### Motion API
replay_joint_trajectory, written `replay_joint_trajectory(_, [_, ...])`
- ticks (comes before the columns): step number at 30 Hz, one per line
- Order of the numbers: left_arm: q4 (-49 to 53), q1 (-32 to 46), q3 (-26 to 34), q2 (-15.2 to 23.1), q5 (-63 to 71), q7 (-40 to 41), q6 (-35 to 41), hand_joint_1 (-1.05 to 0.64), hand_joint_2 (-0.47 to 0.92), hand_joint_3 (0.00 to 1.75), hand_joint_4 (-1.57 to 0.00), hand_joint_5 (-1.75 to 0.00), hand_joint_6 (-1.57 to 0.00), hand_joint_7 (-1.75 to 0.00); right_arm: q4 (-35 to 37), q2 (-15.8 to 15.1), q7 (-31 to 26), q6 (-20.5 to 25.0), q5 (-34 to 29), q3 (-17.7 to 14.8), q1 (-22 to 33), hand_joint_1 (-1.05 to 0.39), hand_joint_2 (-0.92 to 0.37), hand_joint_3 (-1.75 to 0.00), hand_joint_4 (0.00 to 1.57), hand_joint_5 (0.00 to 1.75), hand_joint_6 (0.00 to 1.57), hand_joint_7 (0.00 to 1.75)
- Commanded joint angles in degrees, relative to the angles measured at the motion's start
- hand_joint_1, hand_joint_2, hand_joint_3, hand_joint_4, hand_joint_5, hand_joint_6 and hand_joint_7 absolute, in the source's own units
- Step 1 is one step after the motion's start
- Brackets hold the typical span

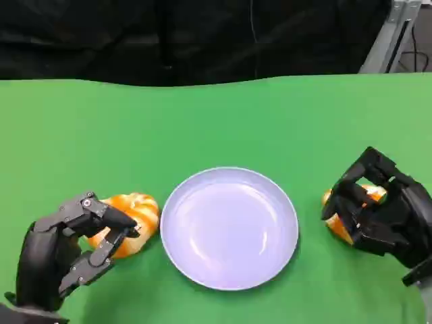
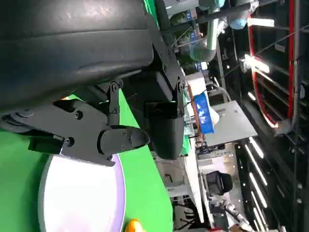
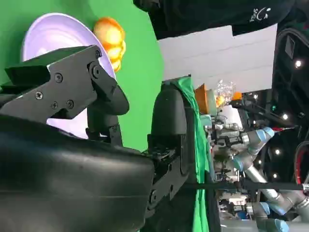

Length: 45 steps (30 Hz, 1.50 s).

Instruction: Grasp the bread from the table and place it into the plate.

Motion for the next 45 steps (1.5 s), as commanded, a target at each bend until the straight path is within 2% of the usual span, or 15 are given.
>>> replay_joint_trajectory(1, [0.0,0.2,0.5,0.6,-0.4,-0.1,-0.3,-0.05,0.92,0.49,-0.66,-1.37,-0.84,-1.08,-1.1,-0.7,-0.5,0.2,0.3,0.0,0.3,0.14,-0.65,-1.16,0.44,1.75,0.34,1.65])
replay_joint_trajectory(6, [0.0,0.1,0.5,0.6,-0.9,-0.3,0.0,-0.05,0.92,0.48,-0.66,-1.36,-0.84,-1.07,-0.1,-0.7,0.1,-0.8,0.3,-0.2,-0.1,0.13,-0.66,-1.15,0.44,1.75,0.34,1.64])
replay_joint_trajectory(25, [1.8,-0.5,1.0,0.9,0.1,0.1,-1.6,-0.05,0.92,0.49,-0.66,-1.33,-0.84,-1.03,-0.6,-0.7,-0.1,-0.1,0.5,-0.2,0.1,0.15,-0.67,-1.15,0.45,1.75,0.34,1.65])
replay_joint_trajectory(28, [3.5,-1.3,1.4,0.9,0.6,0.5,-2.8,-0.12,0.91,0.24,-0.81,-0.72,-1.04,-0.28,-0.6,-0.7,-0.2,-0.1,0.3,-0.1,0.1,0.14,-0.67,-1.15,0.45,1.75,0.34,1.65])
replay_joint_trajectory(30, [4.0,-1.5,1.6,1.0,0.9,0.7,-3.3,-0.14,0.92,0.19,-0.86,-0.56,-1.09,-0.12,-0.5,-0.7,-0.1,-0.1,0.5,-0.1,0.0,0.14,-0.66,-1.15,0.45,1.75,0.34,1.65])
replay_joint_trajectory(35, [4.7,-1.8,2.1,0.8,0.6,0.4,-3.7,-0.2,0.92,0.15,-0.94,-0.29,-1.03,-0.01,-0.7,-0.7,-0.8,-0.4,-0.2,0.0,0.2,0.14,-0.65,-1.15,0.45,1.75,0.34,1.65])
replay_joint_trajectory(44, [7.0,-2.2,3.2,1.6,3.4,2.0,-6.6,-0.25,0.92,0.13,-0.94,-0.12,-0.9,0.0,-0.4,-0.7,-0.2,-0.4,0.4,0.0,0.2,0.13,-0.64,-1.17,0.44,1.75,0.34,1.65])
replay_joint_trajectory(45, [7.4,-2.3,3.4,2.0,4.8,2.9,-7.5,-0.32,0.92,0.13,-0.91,-0.09,-0.85,0.0,-0.3,-0.7,-0.1,-0.3,0.5,0.0,0.1,0.13,-0.65,-1.17,0.44,1.75,0.34,1.65])
